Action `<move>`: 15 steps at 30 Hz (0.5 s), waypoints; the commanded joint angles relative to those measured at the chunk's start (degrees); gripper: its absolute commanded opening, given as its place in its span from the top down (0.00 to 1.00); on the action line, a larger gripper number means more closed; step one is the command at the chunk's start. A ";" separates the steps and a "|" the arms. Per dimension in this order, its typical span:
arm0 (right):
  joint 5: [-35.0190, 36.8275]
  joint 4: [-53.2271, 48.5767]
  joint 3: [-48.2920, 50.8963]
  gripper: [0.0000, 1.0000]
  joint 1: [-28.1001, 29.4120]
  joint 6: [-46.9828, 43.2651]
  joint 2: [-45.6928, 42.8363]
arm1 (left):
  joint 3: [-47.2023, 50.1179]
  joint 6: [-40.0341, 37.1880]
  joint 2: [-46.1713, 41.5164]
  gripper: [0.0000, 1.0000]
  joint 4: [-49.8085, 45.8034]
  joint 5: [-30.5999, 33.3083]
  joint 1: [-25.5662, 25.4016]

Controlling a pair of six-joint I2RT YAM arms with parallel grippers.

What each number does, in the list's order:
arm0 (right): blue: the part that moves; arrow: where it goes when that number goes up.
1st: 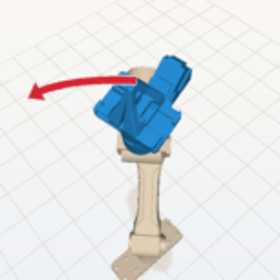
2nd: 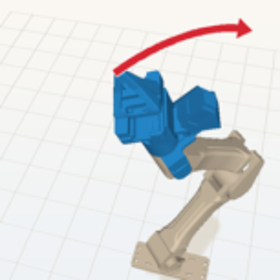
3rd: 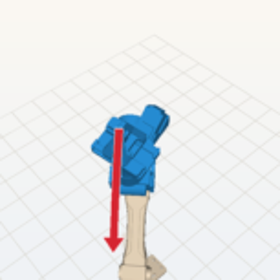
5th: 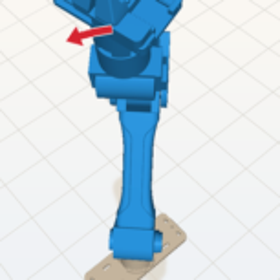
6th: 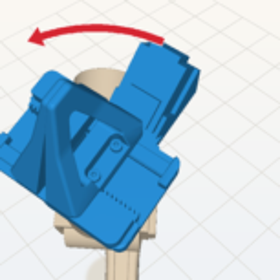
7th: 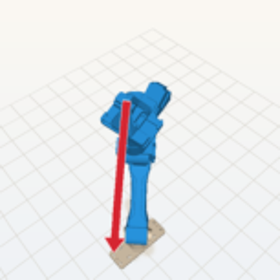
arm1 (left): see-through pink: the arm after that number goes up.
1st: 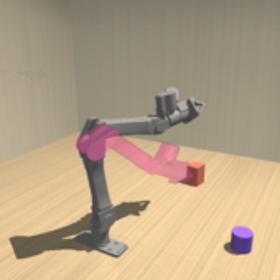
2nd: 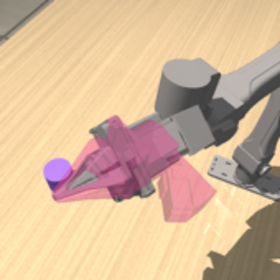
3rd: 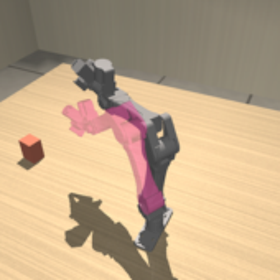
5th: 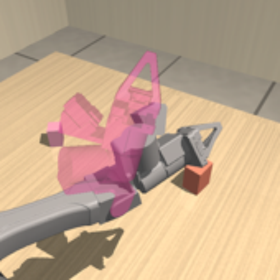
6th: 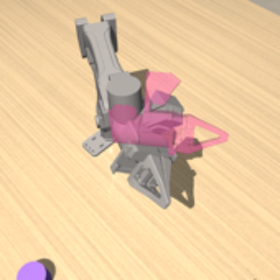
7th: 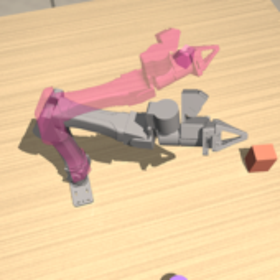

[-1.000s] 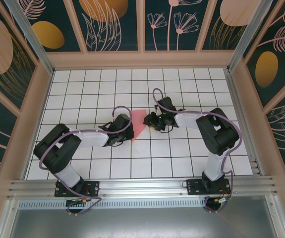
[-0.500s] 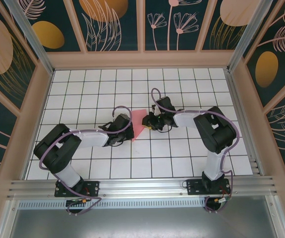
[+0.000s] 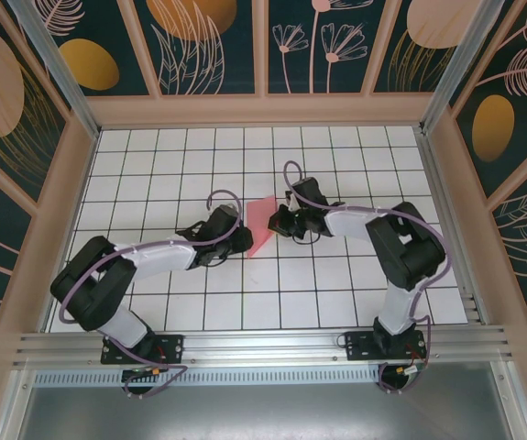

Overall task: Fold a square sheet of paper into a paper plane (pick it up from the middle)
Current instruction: Third fold the triangle at the center of the table.

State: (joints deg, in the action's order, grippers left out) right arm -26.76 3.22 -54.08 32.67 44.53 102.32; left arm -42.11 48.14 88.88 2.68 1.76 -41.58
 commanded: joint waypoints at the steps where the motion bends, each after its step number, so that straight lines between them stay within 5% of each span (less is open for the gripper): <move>1: 6.25 -2.92 0.83 0.99 -0.06 2.03 -6.72 | -2.09 -2.84 -4.81 0.51 -1.68 2.71 -0.26; 5: 10.14 -5.09 1.16 0.99 0.80 5.22 -10.21 | -2.29 -6.55 -8.90 0.41 0.20 2.98 -0.21; 15: 15.53 -6.96 0.54 0.99 2.82 16.56 -9.23 | 3.05 -24.04 -8.61 0.37 15.25 -2.52 -0.24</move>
State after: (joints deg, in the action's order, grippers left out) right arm -13.50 -2.57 -53.71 35.22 55.99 91.90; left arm -41.01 31.99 79.11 11.51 1.69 -41.58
